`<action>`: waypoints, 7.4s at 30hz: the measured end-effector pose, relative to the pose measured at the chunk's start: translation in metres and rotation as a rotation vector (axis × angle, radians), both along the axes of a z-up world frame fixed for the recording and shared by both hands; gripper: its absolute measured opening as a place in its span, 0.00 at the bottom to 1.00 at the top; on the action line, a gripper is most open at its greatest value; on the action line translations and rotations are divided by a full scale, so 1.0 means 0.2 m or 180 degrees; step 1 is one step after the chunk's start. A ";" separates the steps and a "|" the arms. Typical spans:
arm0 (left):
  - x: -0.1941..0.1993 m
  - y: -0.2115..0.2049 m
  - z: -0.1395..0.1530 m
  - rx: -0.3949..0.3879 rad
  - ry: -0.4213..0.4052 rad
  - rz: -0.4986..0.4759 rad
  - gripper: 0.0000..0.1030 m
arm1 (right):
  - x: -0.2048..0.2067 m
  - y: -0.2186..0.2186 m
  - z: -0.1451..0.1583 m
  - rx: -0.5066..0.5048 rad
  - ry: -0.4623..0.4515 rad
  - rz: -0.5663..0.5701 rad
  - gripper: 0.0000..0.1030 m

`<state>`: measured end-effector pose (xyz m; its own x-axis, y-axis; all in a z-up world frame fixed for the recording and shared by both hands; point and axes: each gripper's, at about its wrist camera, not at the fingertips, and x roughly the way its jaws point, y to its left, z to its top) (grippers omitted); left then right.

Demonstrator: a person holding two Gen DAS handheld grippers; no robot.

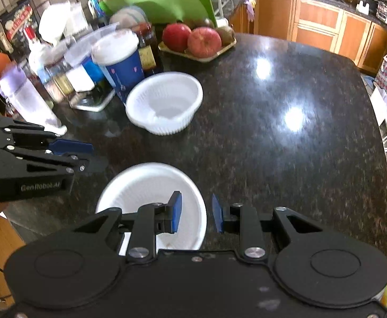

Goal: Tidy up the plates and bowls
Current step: 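Reach the left gripper to the last white bowl and grasp its rim, then lift the white bowl with the left gripper and carry it toward the stack, then carry the white bowl with the left gripper over the green plate stack, then lower the white bowl onto the green plate with the left gripper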

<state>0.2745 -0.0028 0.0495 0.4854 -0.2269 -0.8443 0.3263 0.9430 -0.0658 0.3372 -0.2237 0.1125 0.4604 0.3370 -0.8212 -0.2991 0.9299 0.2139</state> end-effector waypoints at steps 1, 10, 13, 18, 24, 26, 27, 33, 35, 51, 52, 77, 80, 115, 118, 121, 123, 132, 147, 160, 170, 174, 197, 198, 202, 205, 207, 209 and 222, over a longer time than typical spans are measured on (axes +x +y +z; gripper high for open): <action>0.02 0.02 0.01 -0.0039 -0.0026 0.0059 0.36 | 0.03 0.00 0.02 0.0030 -0.0001 0.0026 0.27; 0.26 0.07 0.01 -0.0073 -0.0119 0.0434 0.36 | 0.35 0.02 0.05 0.0246 0.0093 0.0049 0.27; 0.33 0.07 -0.03 -0.0028 -0.0056 0.0516 0.32 | 0.44 0.06 0.03 0.0237 0.0112 0.0072 0.26; 0.42 0.06 -0.11 0.0035 0.0068 0.0562 0.27 | 0.57 0.12 -0.03 0.0199 0.0144 0.0034 0.26; 0.49 0.04 -0.16 0.0127 0.0130 0.0544 0.27 | 0.71 0.16 -0.11 0.0151 0.0209 -0.0022 0.26; 0.51 0.03 -0.18 0.0146 0.0153 0.0537 0.27 | 0.75 0.17 -0.14 0.0144 0.0245 -0.0027 0.26; 0.51 0.03 -0.19 0.0151 0.0168 0.0536 0.27 | 0.77 0.17 -0.16 0.0140 0.0269 -0.0031 0.26; 0.55 0.03 -0.22 0.0139 0.0223 0.0533 0.27 | 0.82 0.21 -0.24 0.0107 0.0329 -0.0029 0.26; 0.54 0.04 -0.22 0.0116 0.0239 0.0526 0.27 | 0.82 0.22 -0.24 0.0093 0.0310 -0.0045 0.26; 0.48 0.14 -0.18 0.0155 0.0110 0.0657 0.27 | 0.79 0.28 -0.22 0.0070 0.0238 0.0178 0.26; 0.48 0.14 -0.19 0.0160 0.0126 0.0674 0.27 | 0.79 0.28 -0.22 0.0056 0.0247 0.0194 0.26; 0.40 -0.01 -0.13 0.0156 0.0133 0.0377 0.22 | 0.55 0.17 -0.12 -0.0027 0.0163 0.0004 0.19; 0.34 -0.03 -0.06 0.0150 0.0062 0.0300 0.22 | 0.44 0.13 -0.02 -0.0039 0.0039 -0.0051 0.19; -0.15 -0.16 -0.20 0.0365 0.0279 -0.0247 0.23 | -0.16 0.14 -0.14 -0.0501 0.0354 -0.0070 0.21; -0.16 -0.16 -0.20 0.0369 0.0273 -0.0254 0.23 | -0.15 0.14 -0.14 -0.0506 0.0358 -0.0063 0.21; -0.15 -0.17 -0.20 0.0382 0.0277 -0.0271 0.27 | -0.15 0.13 -0.15 -0.0511 0.0379 -0.0060 0.22; -0.15 -0.17 -0.21 0.0399 0.0273 -0.0286 0.29 | -0.14 0.13 -0.15 -0.0493 0.0397 -0.0045 0.24; -0.14 -0.14 -0.22 0.0311 0.0228 -0.0275 0.31 | -0.15 0.09 -0.14 -0.0323 0.0418 -0.0073 0.26; -0.16 -0.07 -0.28 0.0098 -0.0103 -0.0181 0.35 | -0.26 0.03 -0.23 0.0098 0.0023 -0.0485 0.28; -0.22 -0.06 -0.31 0.0003 -0.0663 -0.0027 0.35 | -0.43 0.11 -0.30 0.0014 -0.0771 -0.0840 0.28; -0.26 -0.06 -0.33 0.0025 -0.0769 -0.0225 0.42 | -0.47 0.14 -0.31 -0.0165 -0.0968 -0.1207 0.30; -0.24 -0.06 -0.34 -0.0002 -0.0778 -0.0310 0.42 | -0.46 0.14 -0.33 -0.0109 -0.0897 -0.1328 0.30; -0.27 -0.09 -0.34 -0.0219 -0.0599 -0.0565 0.31 | -0.55 0.11 -0.31 0.0207 -0.0912 -0.1666 0.20; -0.28 -0.10 -0.33 -0.0223 -0.0616 -0.0564 0.31 | -0.56 0.09 -0.30 0.0213 -0.0945 -0.1670 0.20; -0.34 -0.18 -0.28 -0.0244 -0.0676 -0.0564 0.31 | -0.64 0.01 -0.25 0.0213 -0.1050 -0.1687 0.20; -0.39 -0.26 -0.24 -0.0274 -0.0715 -0.0589 0.31 | -0.72 -0.08 -0.21 0.0146 -0.1142 -0.1711 0.20; -0.43 -0.34 -0.22 -0.0294 -0.0740 -0.0598 0.31 | -0.77 -0.15 -0.19 0.0099 -0.1189 -0.1726 0.20; -0.46 -0.41 -0.20 -0.0316 -0.0742 -0.0603 0.31 | -0.83 -0.23 -0.17 0.0048 -0.1232 -0.1759 0.20; -0.57 -0.92 -0.20 -0.0405 -0.0527 -0.0631 0.31 | -1.04 -0.81 -0.18 -0.0127 -0.1226 -0.1891 0.20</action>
<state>0.1606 -0.1864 0.0097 0.5501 -0.4301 -0.7159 0.5195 0.8474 -0.1099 0.1302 -0.3863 0.0762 0.8172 -0.0883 -0.5695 0.2136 0.9642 0.1571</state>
